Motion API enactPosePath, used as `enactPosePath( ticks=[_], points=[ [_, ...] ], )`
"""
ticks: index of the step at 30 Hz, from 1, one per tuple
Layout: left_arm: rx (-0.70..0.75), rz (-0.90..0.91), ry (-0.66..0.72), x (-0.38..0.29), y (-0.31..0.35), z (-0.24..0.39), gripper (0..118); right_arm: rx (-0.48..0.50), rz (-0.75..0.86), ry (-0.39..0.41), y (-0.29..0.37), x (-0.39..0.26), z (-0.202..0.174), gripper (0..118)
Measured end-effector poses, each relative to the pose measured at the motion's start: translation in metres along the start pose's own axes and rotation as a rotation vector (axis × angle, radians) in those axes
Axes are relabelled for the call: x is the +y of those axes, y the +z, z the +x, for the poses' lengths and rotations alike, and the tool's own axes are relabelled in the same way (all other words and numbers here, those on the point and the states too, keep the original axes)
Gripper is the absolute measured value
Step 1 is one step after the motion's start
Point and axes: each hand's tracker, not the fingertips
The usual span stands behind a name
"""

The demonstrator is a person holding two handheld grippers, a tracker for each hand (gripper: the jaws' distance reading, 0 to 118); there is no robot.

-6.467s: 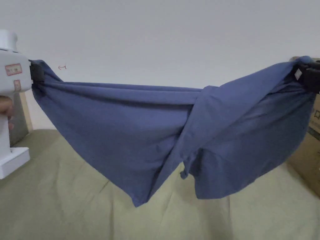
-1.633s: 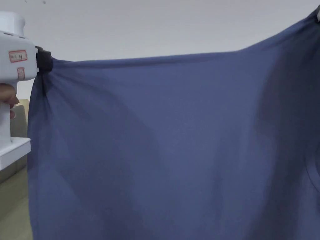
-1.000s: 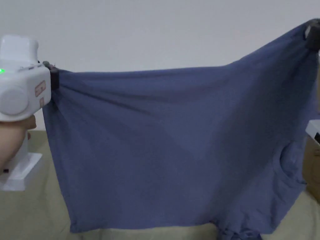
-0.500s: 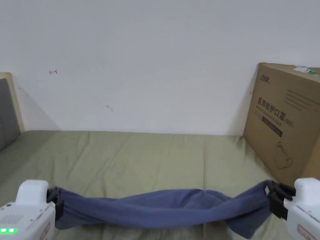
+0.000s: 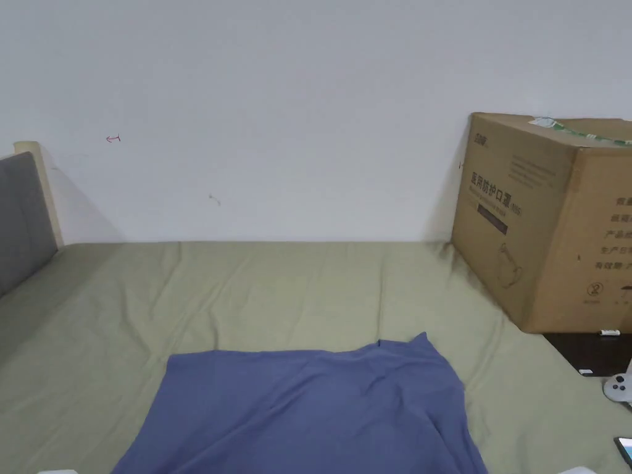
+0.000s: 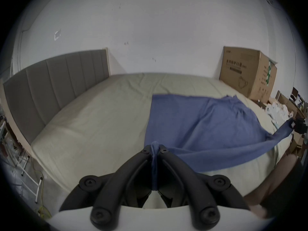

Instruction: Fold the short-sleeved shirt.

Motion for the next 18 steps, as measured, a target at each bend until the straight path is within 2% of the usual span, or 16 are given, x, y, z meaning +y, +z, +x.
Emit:
enactPosePath(
  ticks=[2, 3, 4, 5, 6, 7, 8, 10, 12, 13, 14, 15, 16, 17, 18],
  points=[
    [-0.012, -0.015, 0.038, -0.015, -0.004, -0.002, 8, -0.028, -0.09, 0.014, -0.015, -0.017, 0.0, 1],
    [0.006, -0.022, 0.054, -0.021, -0.002, 0.002, 17, -0.035, -0.129, 0.014, -0.022, -0.024, 0.0, 2],
    [0.026, -0.025, 0.067, -0.025, -0.002, 0.001, 31, -0.041, -0.139, -0.003, -0.027, -0.03, -0.001, 3],
    [0.015, -0.031, 0.082, -0.028, -0.002, -0.001, 62, -0.042, -0.139, -0.032, -0.029, -0.035, 0.001, 18],
    [0.012, -0.045, 0.088, -0.03, -0.002, -0.002, 93, -0.055, -0.151, -0.067, -0.03, -0.038, 0.004, 46],
    [0.012, -0.041, 0.093, -0.032, 0.003, -0.002, 115, -0.074, -0.146, -0.098, -0.027, -0.04, 0.006, 84],
    [-0.011, 0.009, 0.09, -0.03, 0.011, -0.003, 118, -0.061, -0.102, -0.138, -0.014, -0.036, 0.005, 113],
    [-0.017, 0.038, 0.065, -0.027, 0.029, -0.005, 115, -0.042, -0.006, -0.213, 0.011, -0.033, 0.007, 114],
    [-0.013, 0.107, 0.024, -0.027, 0.058, -0.006, 113, -0.062, 0.03, -0.214, 0.042, -0.033, 0.005, 114],
    [-0.027, 0.142, 0.015, -0.029, 0.073, -0.006, 105, -0.053, 0.062, -0.222, 0.059, -0.034, 0.002, 112],
    [-0.037, 0.173, -0.002, -0.031, 0.088, -0.006, 76, -0.03, 0.104, -0.226, 0.077, -0.038, -0.002, 100],
    [-0.022, 0.189, -0.021, -0.036, 0.105, -0.001, 44, -0.038, 0.127, -0.214, 0.092, -0.041, -0.008, 78],
    [0.004, 0.186, -0.035, -0.041, 0.117, 0.002, 15, -0.064, 0.127, -0.194, 0.105, -0.046, -0.015, 40],
    [0.025, 0.196, -0.035, -0.048, 0.128, 0.004, 1, -0.114, 0.123, -0.175, 0.114, -0.049, -0.022, 0],
    [-0.014, 0.205, -0.017, -0.057, 0.138, 0.003, 0, -0.14, 0.132, -0.188, 0.124, -0.055, -0.026, 0]
  ],
)
